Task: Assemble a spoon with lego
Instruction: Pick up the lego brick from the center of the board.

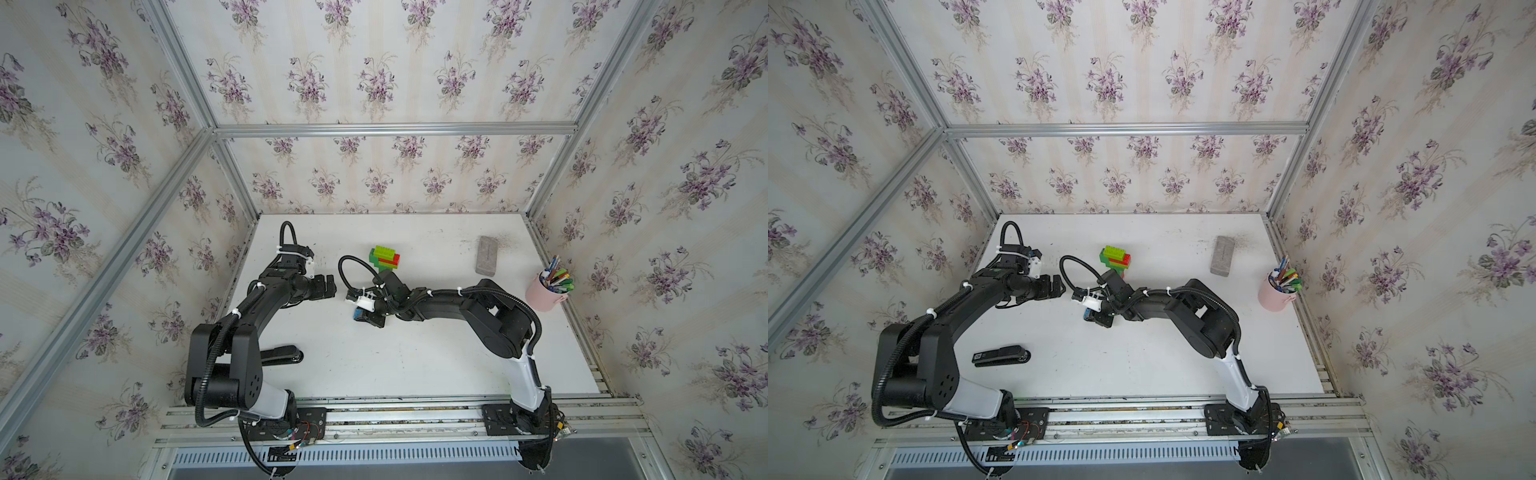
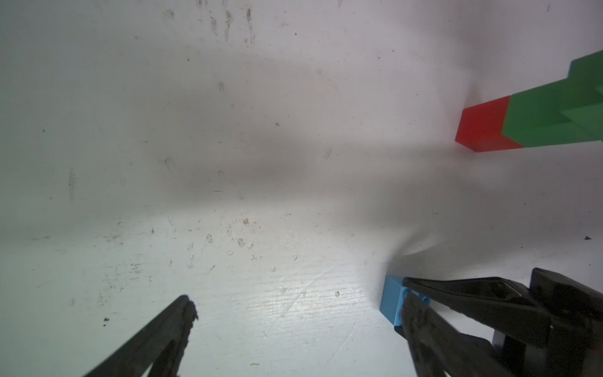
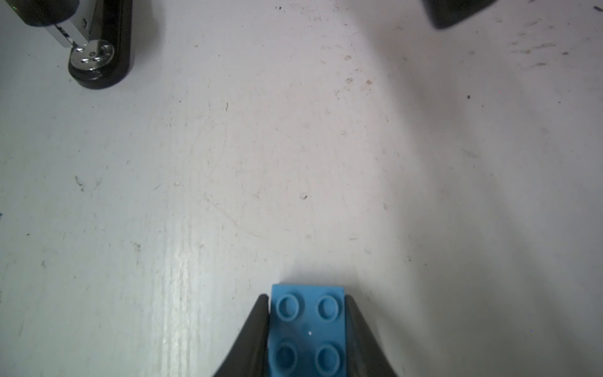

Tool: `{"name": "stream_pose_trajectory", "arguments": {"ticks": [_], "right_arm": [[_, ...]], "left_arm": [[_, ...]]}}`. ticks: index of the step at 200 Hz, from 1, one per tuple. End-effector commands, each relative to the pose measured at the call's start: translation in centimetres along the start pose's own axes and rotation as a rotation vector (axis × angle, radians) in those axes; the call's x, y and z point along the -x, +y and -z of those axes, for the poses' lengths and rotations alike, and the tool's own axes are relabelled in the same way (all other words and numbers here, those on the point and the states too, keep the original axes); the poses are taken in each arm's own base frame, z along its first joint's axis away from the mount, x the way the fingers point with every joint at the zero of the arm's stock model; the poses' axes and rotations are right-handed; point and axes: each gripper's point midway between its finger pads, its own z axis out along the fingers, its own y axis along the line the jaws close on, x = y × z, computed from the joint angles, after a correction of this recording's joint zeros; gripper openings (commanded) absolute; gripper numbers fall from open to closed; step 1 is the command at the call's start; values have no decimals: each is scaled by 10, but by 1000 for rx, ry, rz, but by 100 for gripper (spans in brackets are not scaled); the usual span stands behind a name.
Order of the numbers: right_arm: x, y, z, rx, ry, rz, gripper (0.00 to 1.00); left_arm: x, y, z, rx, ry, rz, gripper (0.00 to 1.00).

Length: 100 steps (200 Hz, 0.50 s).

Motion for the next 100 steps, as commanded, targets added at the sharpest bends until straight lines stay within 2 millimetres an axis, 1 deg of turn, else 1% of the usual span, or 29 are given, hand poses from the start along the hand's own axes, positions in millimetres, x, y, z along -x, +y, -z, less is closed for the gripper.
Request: {"name": "stream_pose_trajectory", "arguments": {"ticks": [1,10,22,39,55,64,76,90,100], "right_arm": [[10,-1,8,-7,-15,20,24],[18,0,15,-9,-32,21,22],[35,0,32,-16,-62,29,20],[60,-2,66,-28,-107,41,19],[77,-9,100,-44,-129,55,18],[82,-18,118,-65,-126,64,19],[86,-34,137,-105,-116,71,19],[92,-59,155,-154,-113,61,19],[94,-78,163,-193,-96,50,19]], "left_arm": [[4,-6,2,-32,-18,7,99],[5,-9,2,-51,-27,-2,99],[6,-17,4,-89,-52,-31,99],[10,-28,8,-137,-98,-75,99],[15,-39,9,-186,-132,-110,99],[17,-45,8,-210,-137,-119,99],[20,-54,4,-241,-135,-136,99],[21,-65,-2,-271,-132,-166,99],[22,-75,-7,-291,-134,-192,99]]}}
